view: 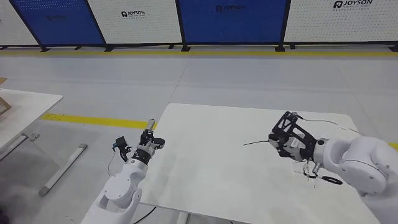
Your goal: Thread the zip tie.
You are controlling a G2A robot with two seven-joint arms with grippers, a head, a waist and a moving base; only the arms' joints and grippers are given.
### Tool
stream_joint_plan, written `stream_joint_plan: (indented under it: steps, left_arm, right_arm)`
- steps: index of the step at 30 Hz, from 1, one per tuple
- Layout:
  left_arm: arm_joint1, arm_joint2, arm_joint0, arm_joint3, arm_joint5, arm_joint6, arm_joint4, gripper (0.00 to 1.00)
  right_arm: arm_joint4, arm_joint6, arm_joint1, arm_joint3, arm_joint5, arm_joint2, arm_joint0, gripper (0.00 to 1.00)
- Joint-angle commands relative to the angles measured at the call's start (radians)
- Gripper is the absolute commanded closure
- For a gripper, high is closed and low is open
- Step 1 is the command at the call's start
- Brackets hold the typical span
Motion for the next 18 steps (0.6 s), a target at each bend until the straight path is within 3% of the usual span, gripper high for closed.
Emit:
stream_joint_plan:
  steps: [1, 3, 6, 18]
  left_arm:
    - [0.000, 0.000, 0.000, 0.000, 0.000, 0.000, 0.000, 0.00]
    - [0.000, 0.000, 0.000, 0.000, 0.000, 0.000, 0.000, 0.00]
    - [0.000, 0.000, 0.000, 0.000, 0.000, 0.000, 0.000, 0.00]
    - [0.000, 0.000, 0.000, 0.000, 0.000, 0.000, 0.000, 0.00]
  right_arm:
    - [-0.072, -0.035, 0.004, 0.007, 0.000, -0.053, 0.029, 1.00]
    - [-0.099, -0.061, 0.008, 0.028, 0.000, -0.107, 0.058, 1.00]
    - [-0.039, -0.089, 0.012, 0.063, 0.000, -0.189, 0.121, 1.00]
    - [-0.039, -0.089, 0.012, 0.063, 0.000, -0.189, 0.121, 1.00]
